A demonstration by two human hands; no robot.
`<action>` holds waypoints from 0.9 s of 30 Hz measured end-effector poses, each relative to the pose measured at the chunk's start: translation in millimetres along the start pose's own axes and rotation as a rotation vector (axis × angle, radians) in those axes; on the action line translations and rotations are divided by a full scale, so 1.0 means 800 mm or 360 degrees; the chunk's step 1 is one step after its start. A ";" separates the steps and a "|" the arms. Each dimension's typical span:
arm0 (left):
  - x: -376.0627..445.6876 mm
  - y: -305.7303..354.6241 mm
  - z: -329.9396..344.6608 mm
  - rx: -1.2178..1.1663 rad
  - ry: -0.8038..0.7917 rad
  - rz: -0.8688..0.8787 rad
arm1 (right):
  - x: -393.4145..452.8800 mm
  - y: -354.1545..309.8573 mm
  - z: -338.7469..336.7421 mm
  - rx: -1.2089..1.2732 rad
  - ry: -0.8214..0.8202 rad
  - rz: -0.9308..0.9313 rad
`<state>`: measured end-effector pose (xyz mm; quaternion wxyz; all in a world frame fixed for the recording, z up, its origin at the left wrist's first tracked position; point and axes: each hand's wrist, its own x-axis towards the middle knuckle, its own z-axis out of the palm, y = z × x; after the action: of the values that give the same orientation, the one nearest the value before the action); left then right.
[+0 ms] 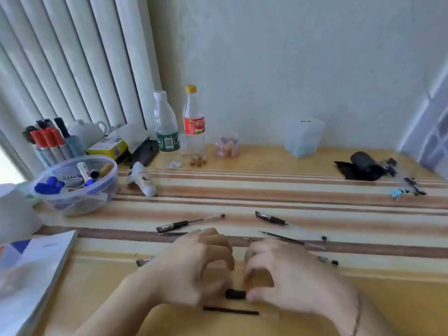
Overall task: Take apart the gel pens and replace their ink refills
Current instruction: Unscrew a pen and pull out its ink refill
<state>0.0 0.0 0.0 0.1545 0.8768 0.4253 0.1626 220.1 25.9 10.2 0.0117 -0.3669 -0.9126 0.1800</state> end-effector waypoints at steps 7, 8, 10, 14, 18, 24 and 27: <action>-0.009 -0.010 0.017 0.0303 0.0018 0.0074 | 0.000 -0.009 0.036 -0.0205 0.0238 -0.0021; -0.012 -0.008 0.018 0.0309 0.0030 0.0052 | 0.000 -0.010 0.036 -0.0202 0.0299 -0.0022; -0.009 -0.007 0.025 0.0345 0.0118 0.0041 | 0.001 -0.011 0.038 -0.0101 0.0434 0.0039; 0.006 -0.002 0.039 0.0429 0.0340 0.0040 | 0.004 -0.012 0.044 0.0123 0.0646 0.0131; 0.009 0.006 0.046 0.0564 0.0405 -0.0001 | 0.006 -0.003 0.045 0.0123 0.0701 0.0111; -0.001 0.002 0.035 0.0362 0.0358 0.0013 | 0.002 -0.001 0.040 0.0164 0.0669 0.0013; -0.004 -0.002 0.028 0.0261 0.0364 0.0018 | 0.000 0.000 0.038 0.0164 0.0698 0.0043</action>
<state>6.2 -4.7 -21.5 0.0320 0.8647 0.4470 0.2270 215.0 16.2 -18.4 0.2262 -0.4084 -0.8728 0.1423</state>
